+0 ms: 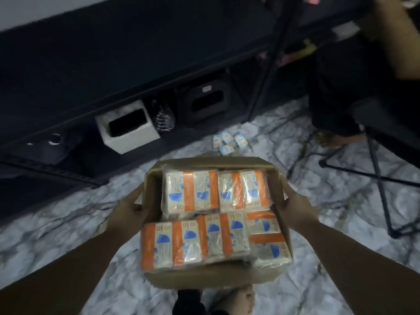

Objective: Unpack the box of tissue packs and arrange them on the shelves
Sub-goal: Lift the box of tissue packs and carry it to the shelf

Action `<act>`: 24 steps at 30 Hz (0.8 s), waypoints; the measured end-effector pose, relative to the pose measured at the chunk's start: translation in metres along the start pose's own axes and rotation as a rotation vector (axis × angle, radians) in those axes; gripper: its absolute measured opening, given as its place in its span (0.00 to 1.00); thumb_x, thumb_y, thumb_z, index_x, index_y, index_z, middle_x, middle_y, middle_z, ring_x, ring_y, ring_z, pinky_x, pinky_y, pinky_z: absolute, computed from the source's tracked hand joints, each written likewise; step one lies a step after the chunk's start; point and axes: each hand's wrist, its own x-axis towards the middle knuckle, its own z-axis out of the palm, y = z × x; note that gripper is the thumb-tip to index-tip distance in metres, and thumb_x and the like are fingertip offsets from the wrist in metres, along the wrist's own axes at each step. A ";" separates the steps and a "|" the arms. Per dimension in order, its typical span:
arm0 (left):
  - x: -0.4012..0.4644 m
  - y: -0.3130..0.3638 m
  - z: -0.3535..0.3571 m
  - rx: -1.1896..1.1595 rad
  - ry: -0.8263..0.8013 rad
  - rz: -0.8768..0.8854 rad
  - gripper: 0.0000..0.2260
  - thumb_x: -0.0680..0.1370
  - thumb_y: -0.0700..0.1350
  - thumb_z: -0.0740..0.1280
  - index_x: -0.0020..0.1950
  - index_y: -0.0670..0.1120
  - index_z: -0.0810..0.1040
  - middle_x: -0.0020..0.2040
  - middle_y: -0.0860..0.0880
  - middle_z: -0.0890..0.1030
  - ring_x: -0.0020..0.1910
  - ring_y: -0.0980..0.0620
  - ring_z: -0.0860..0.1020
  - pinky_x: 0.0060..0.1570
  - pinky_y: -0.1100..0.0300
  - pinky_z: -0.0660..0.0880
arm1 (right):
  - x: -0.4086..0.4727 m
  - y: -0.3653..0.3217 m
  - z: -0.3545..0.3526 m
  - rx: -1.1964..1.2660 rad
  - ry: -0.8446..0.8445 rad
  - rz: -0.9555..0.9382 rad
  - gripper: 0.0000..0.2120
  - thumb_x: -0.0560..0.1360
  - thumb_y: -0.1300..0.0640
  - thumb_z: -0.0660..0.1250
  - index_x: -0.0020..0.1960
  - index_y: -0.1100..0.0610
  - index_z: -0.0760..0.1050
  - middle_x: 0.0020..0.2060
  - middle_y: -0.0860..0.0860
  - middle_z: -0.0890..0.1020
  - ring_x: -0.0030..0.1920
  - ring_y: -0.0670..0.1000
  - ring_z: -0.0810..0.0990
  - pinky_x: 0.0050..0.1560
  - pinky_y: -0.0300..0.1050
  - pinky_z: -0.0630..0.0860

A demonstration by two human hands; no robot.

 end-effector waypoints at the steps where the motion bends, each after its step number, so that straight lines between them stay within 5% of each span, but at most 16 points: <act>1: -0.003 -0.007 -0.008 0.008 0.024 -0.015 0.19 0.75 0.67 0.65 0.63 0.81 0.66 0.34 0.63 0.82 0.42 0.61 0.80 0.40 0.64 0.73 | 0.004 -0.016 0.004 -0.020 -0.011 -0.021 0.40 0.80 0.47 0.66 0.82 0.33 0.45 0.43 0.51 0.82 0.46 0.56 0.81 0.49 0.50 0.78; 5: -0.003 -0.047 -0.040 -0.132 0.070 -0.126 0.33 0.67 0.65 0.68 0.73 0.63 0.71 0.40 0.72 0.82 0.45 0.66 0.80 0.45 0.68 0.75 | 0.020 -0.067 0.028 -0.087 -0.036 -0.078 0.37 0.81 0.46 0.63 0.82 0.33 0.46 0.39 0.50 0.82 0.40 0.53 0.79 0.48 0.49 0.79; 7: -0.001 -0.065 -0.056 -0.143 0.102 -0.194 0.35 0.68 0.67 0.73 0.75 0.65 0.71 0.40 0.66 0.85 0.45 0.64 0.80 0.47 0.62 0.78 | 0.028 -0.093 0.040 -0.138 -0.052 -0.099 0.37 0.81 0.47 0.62 0.82 0.33 0.45 0.41 0.51 0.83 0.39 0.51 0.77 0.44 0.48 0.77; 10: 0.003 -0.091 -0.078 -0.062 0.135 -0.254 0.26 0.78 0.64 0.65 0.76 0.69 0.67 0.38 0.58 0.86 0.41 0.63 0.81 0.40 0.65 0.74 | 0.035 -0.135 0.052 -0.161 -0.072 -0.121 0.34 0.83 0.44 0.60 0.82 0.34 0.45 0.40 0.48 0.80 0.38 0.48 0.74 0.37 0.42 0.68; 14: 0.021 -0.120 -0.103 0.018 0.142 -0.312 0.26 0.80 0.59 0.65 0.76 0.72 0.62 0.42 0.55 0.86 0.45 0.57 0.83 0.41 0.63 0.73 | 0.053 -0.178 0.074 -0.170 -0.094 -0.148 0.34 0.81 0.41 0.60 0.82 0.33 0.47 0.44 0.51 0.84 0.49 0.56 0.83 0.52 0.50 0.78; 17: 0.037 -0.148 -0.112 -0.007 0.123 -0.302 0.29 0.79 0.55 0.65 0.78 0.71 0.61 0.45 0.53 0.87 0.48 0.51 0.85 0.43 0.59 0.77 | 0.067 -0.201 0.090 -0.186 -0.088 -0.149 0.34 0.81 0.42 0.60 0.82 0.33 0.47 0.45 0.54 0.85 0.47 0.58 0.82 0.49 0.50 0.77; 20: 0.052 -0.161 -0.120 0.013 0.146 -0.335 0.29 0.76 0.63 0.61 0.77 0.72 0.59 0.41 0.54 0.86 0.44 0.56 0.83 0.41 0.61 0.76 | 0.080 -0.220 0.101 -0.179 -0.103 -0.173 0.33 0.82 0.41 0.59 0.82 0.33 0.48 0.39 0.53 0.84 0.43 0.56 0.81 0.44 0.49 0.75; 24: 0.070 -0.160 -0.122 0.029 0.176 -0.393 0.26 0.82 0.60 0.63 0.78 0.72 0.57 0.39 0.54 0.86 0.40 0.59 0.82 0.35 0.64 0.73 | 0.108 -0.239 0.117 -0.198 -0.114 -0.226 0.35 0.81 0.43 0.61 0.82 0.33 0.46 0.40 0.52 0.84 0.45 0.58 0.83 0.49 0.53 0.80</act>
